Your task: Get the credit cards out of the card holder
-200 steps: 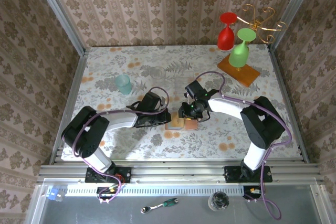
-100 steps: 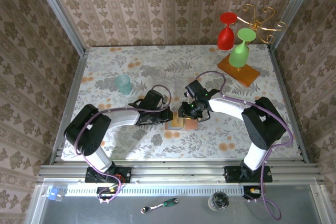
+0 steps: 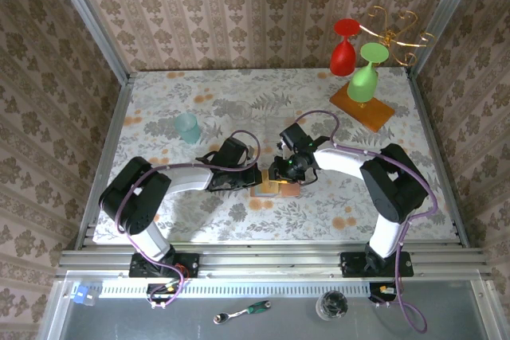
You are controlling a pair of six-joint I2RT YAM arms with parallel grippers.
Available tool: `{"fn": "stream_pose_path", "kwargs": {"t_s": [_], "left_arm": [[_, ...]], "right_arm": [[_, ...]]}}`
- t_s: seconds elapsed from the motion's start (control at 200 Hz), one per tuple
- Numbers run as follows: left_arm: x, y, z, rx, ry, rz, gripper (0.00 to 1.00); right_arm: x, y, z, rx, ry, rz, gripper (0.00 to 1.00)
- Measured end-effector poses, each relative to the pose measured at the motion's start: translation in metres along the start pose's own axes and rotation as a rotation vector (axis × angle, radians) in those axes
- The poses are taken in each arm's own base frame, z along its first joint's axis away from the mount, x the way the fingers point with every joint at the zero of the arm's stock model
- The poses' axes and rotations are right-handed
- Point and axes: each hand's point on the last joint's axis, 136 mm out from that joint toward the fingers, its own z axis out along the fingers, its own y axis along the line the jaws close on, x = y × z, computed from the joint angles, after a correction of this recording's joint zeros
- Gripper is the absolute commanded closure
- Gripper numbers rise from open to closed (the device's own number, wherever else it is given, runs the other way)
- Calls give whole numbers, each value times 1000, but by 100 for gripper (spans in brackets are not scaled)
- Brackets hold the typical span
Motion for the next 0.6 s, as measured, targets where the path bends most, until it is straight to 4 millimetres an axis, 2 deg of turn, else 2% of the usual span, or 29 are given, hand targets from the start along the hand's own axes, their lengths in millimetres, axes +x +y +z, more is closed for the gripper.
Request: {"fn": "stream_pose_path", "kwargs": {"t_s": [0.32, 0.6], "left_arm": [[0, 0, 0, 0, 0, 0, 100], [0, 0, 0, 0, 0, 0, 100]], "right_arm": [[-1, -5, 3, 19, -2, 2, 71], [-7, -4, -4, 36, -37, -9, 71]]}}
